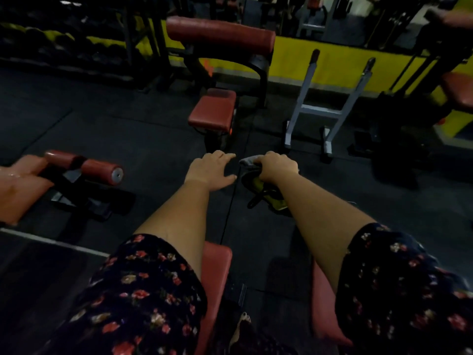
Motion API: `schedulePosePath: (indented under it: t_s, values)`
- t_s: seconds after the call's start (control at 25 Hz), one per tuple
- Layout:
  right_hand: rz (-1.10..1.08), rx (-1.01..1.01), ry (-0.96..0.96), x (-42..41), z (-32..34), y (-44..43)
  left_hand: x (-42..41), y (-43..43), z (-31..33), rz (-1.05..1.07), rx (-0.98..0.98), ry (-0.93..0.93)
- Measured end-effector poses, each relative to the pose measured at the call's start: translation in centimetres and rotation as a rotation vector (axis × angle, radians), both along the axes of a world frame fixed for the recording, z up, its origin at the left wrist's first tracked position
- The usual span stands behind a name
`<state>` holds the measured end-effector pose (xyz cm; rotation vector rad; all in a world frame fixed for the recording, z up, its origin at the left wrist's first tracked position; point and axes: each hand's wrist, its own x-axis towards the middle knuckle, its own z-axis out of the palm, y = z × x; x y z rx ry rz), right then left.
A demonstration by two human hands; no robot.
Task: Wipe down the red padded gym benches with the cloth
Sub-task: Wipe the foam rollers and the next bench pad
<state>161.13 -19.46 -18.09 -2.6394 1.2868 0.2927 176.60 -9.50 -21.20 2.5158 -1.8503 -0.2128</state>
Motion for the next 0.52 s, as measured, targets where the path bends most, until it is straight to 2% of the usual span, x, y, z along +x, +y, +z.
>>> schedulePosePath:
  t_s: [0.32,0.52]
  values:
    - [0.045,-0.137,0.015,2.0,1.8,1.4,2.3,2.1,1.2,0.01,-0.046,-0.05]
    - [0.026,-0.133,-0.021,2.1,2.3,0.5,3.1,1.6,1.9,0.016,-0.042,-0.074]
